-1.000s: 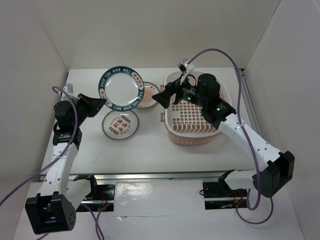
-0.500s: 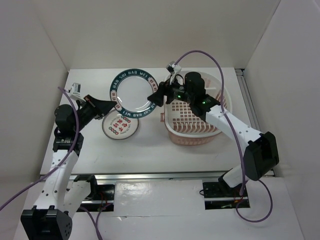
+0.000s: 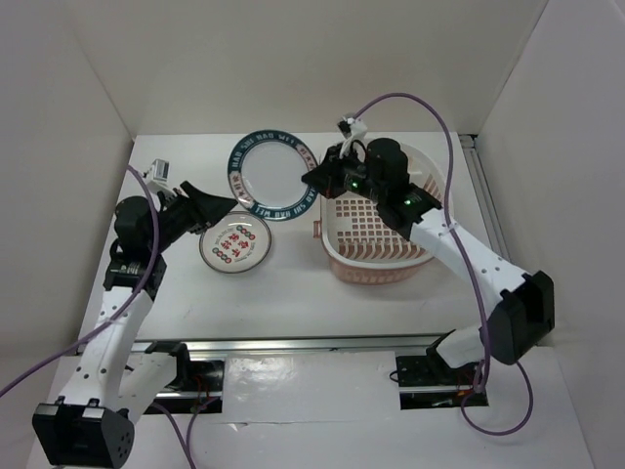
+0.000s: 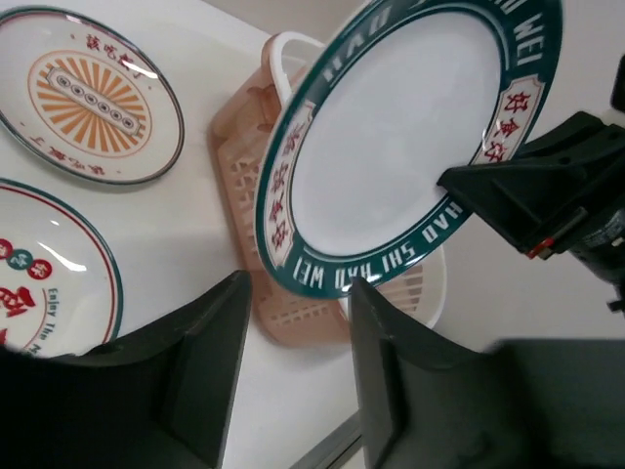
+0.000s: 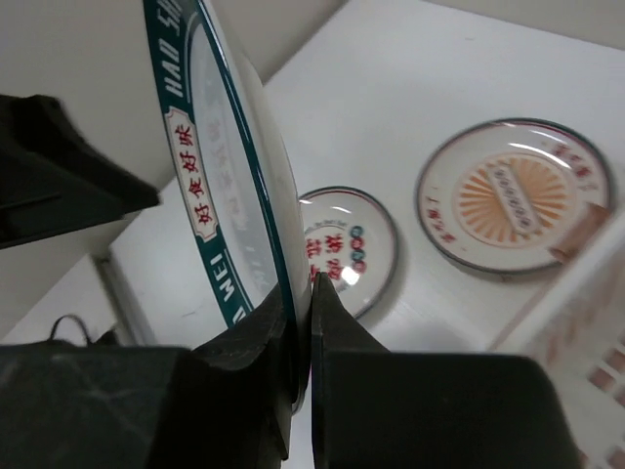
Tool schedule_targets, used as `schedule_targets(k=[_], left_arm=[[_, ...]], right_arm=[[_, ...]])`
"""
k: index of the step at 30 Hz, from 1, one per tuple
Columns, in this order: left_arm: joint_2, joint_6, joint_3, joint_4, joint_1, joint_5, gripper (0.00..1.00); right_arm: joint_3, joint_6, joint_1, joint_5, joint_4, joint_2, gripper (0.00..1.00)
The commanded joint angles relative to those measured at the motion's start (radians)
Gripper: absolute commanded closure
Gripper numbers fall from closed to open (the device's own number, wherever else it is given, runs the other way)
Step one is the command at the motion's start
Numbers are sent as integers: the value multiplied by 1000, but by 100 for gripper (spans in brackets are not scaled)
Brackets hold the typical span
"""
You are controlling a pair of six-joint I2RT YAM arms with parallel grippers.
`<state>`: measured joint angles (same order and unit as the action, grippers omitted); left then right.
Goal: Load the plates into the dish rack
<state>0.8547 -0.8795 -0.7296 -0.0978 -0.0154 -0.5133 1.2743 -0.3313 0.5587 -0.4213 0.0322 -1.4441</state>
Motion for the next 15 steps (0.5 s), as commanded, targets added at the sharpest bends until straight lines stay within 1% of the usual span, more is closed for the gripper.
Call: schedule_targets(k=[1, 2, 4, 5, 6, 7, 8, 10, 11, 15], left_arm=[[-25, 121, -154, 197, -26, 66, 42], [-25, 178, -193, 314, -35, 87, 23], [-51, 224, -220, 410, -35, 122, 21], [-51, 261, -229, 446, -35, 136, 20], [-65, 280, -246, 520, -35, 145, 20], [-65, 298, -255, 555, -35, 163, 20], [-77, 332, -255, 582, -35, 189, 20], [-92, 362, -255, 636, -35, 229, 20], [-106, 388, -264, 650, -35, 240, 1], [-135, 409, -251, 682, -46, 286, 0]], right_arm=[[28, 66, 33, 393, -128, 180, 100], [28, 66, 33, 573, -167, 203, 100], [28, 55, 44, 720, -250, 247, 100], [43, 45, 44, 877, -343, 257, 100], [43, 31, 44, 945, -386, 257, 100], [54, 22, 53, 1004, -425, 272, 100], [63, -13, 53, 1108, -507, 272, 100], [63, -61, 64, 1176, -575, 272, 100], [63, -80, 64, 1237, -636, 272, 100], [51, -178, 86, 1357, -770, 263, 100]])
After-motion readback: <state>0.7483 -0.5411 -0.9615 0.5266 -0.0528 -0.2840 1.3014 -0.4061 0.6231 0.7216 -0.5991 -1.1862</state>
